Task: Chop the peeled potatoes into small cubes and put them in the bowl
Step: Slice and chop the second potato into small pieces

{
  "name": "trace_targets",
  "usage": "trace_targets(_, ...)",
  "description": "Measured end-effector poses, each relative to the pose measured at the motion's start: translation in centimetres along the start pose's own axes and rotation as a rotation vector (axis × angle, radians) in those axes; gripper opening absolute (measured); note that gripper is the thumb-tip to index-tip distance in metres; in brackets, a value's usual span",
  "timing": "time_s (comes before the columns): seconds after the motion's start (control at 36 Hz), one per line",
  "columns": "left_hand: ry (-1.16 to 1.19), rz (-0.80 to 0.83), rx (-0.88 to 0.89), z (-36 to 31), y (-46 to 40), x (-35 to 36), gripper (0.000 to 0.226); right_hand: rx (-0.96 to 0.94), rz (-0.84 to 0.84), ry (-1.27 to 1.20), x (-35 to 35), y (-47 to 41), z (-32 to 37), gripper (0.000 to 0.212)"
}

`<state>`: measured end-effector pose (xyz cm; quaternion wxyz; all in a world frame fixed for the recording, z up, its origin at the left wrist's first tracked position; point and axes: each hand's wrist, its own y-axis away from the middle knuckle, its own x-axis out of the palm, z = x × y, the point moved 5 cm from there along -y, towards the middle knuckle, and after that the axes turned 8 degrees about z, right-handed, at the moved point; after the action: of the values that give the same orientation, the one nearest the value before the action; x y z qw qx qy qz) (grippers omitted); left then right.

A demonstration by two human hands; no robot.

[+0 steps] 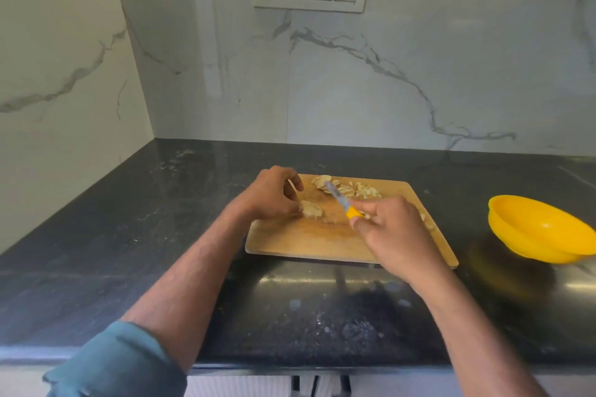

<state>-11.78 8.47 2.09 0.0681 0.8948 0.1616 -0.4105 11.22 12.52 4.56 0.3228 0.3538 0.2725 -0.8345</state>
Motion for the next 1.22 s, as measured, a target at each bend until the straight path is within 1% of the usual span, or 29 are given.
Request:
trace_targets(0.06,-0.065,-0.018,0.005,-0.6,0.0,0.5,0.038,0.006,-0.061,0.009,0.2,-0.8,0.2,0.035)
trace_targets(0.14,-0.225,-0.085,-0.005,-1.8,0.2,1.5,0.058,0.057,-0.12,0.074,1.4,-1.3,-0.2,0.037)
trace_targets(0.19,-0.335,-0.134,-0.011,-2.6,0.2,2.4,0.067,0.066,-0.139,0.155,2.2,-1.4,-0.7,0.033)
trace_targets(0.22,-0.358,-0.153,-0.02,-2.9,0.2,2.7,0.069,0.071,-0.142,0.191,2.4,-1.4,-0.8,0.03)
trace_targets(0.36,-0.304,-0.198,-0.05,-3.0,0.1,3.2,0.06,0.062,-0.149,0.299,2.7,-1.5,-1.3,0.032)
trace_targets(0.42,-0.272,-0.189,-0.045,-2.9,-0.1,3.2,0.061,0.044,-0.147,0.293,2.7,-1.3,-1.2,0.032)
trace_targets(0.5,-0.248,-0.177,-0.029,-3.0,-0.1,3.1,0.059,0.026,-0.13,0.258,2.5,-0.7,-1.1,0.038)
trace_targets(0.64,-0.178,-0.115,0.034,-3.1,0.1,3.1,0.051,0.001,-0.106,0.286,2.5,0.0,-0.8,0.026)
trace_targets(0.81,-0.166,-0.003,0.141,-2.9,0.0,2.5,0.044,-0.008,-0.06,0.318,2.7,0.3,-0.1,0.038)
trace_targets(0.89,-0.135,0.033,0.181,-2.3,0.0,2.0,0.045,-0.01,-0.049,0.321,2.7,0.2,0.0,0.04)
trace_targets(1.03,-0.068,0.061,0.158,-1.2,-0.2,1.3,0.052,-0.026,-0.046,0.305,3.1,0.2,0.1,0.039)
trace_targets(1.11,-0.129,0.014,0.125,-0.7,-0.4,0.7,0.043,-0.047,-0.036,0.312,3.4,0.1,0.4,0.039)
trace_targets(1.17,-0.159,0.009,0.103,-0.4,-0.6,0.7,0.036,-0.065,-0.037,0.318,3.5,0.2,0.7,0.037)
trace_targets(1.22,-0.149,0.018,0.099,-0.3,-0.7,0.8,0.034,-0.075,-0.032,0.322,3.6,0.3,1.0,0.037)
